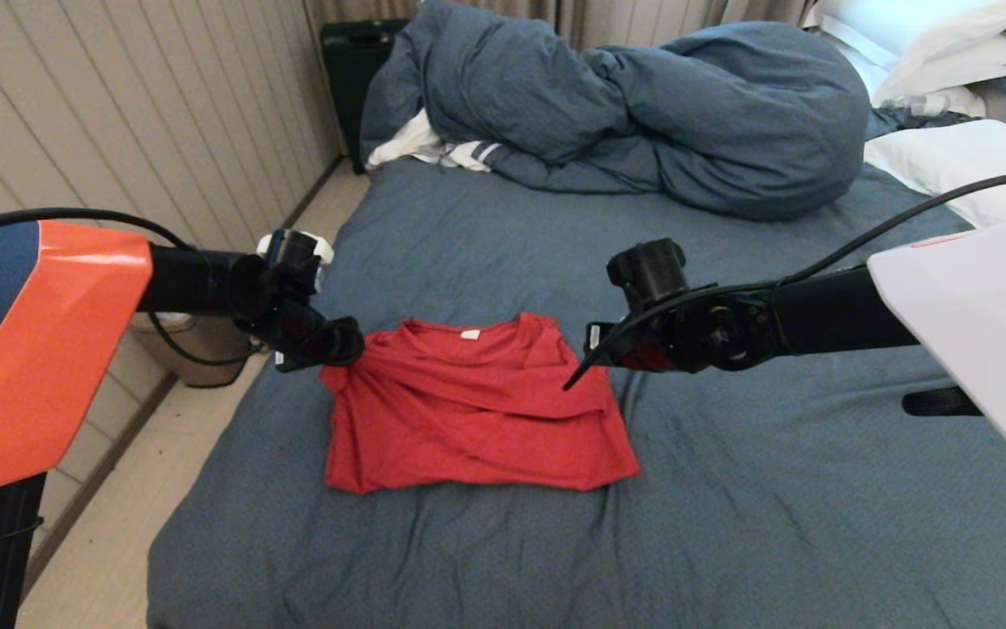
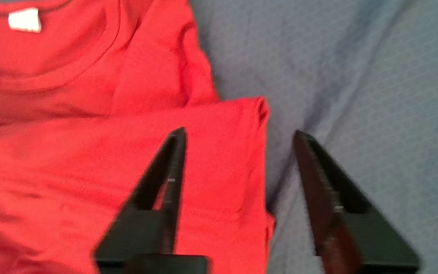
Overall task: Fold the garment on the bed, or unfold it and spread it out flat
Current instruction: Fold the red T-shirt
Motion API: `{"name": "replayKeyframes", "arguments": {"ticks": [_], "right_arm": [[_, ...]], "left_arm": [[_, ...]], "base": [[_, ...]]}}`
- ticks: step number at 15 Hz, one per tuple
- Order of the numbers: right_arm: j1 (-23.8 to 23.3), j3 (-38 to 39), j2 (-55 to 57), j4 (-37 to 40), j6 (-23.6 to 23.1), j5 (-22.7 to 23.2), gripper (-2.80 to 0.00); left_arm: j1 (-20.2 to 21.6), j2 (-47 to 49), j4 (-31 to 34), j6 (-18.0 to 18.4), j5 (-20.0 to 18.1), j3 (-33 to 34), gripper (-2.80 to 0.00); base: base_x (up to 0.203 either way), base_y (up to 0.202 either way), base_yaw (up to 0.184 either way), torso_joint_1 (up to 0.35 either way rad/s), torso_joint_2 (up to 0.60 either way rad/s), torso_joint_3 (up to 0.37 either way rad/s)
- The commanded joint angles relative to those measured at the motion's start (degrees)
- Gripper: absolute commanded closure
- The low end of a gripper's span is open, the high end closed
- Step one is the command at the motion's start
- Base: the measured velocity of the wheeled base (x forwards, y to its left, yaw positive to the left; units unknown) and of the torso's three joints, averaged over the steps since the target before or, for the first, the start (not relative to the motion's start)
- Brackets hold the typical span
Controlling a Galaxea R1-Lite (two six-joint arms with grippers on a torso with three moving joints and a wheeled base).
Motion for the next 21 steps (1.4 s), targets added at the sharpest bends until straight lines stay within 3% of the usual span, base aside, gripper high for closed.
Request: {"name": "replayKeyframes", "arguments": {"ticks": [1,6,9,15,20,21], "right_arm": [[-0.08,-0.1,-0.52,-0.05,0.18,-0.07,-2.8],[0.01,0.81,-2.3,-0.06,0.19,-0.07,-2.8],[0.09,0.81,-2.9,-0.06,0.19,-0.07,-2.8],[0.71,0.81,-4.15,0.03,0.19,-0.07,-2.8],[0.71,1.33,-4.85,0.03,0.19,-0.07,-2.8],[0.7,1.33,-4.85,0.03,0.19,-0.07,-2.8]], "left_arm": [[0.43,-1.3,-0.26,-0.05,0.06,-0.02,0.0],[-0.13,0.01,-0.17,0.58,0.06,2.07,0.0],[-0.27,-0.77,0.12,3.01,-0.95,3.68,0.0],[-0.8,-6.84,-0.26,3.01,-1.21,5.13,0.0],[-2.06,-4.96,-0.76,3.16,-1.21,8.27,0.0],[-2.69,-4.91,-1.64,3.12,-1.41,9.15,-2.8]], "base": [[0.0,0.0,0.0,0.0,0.0,0.0],[0.0,0.0,0.0,0.0,0.0,0.0],[0.0,0.0,0.0,0.0,0.0,0.0],[0.0,0.0,0.0,0.0,0.0,0.0],[0.0,0.0,0.0,0.0,0.0,0.0],[0.0,0.0,0.0,0.0,0.0,0.0]]}}
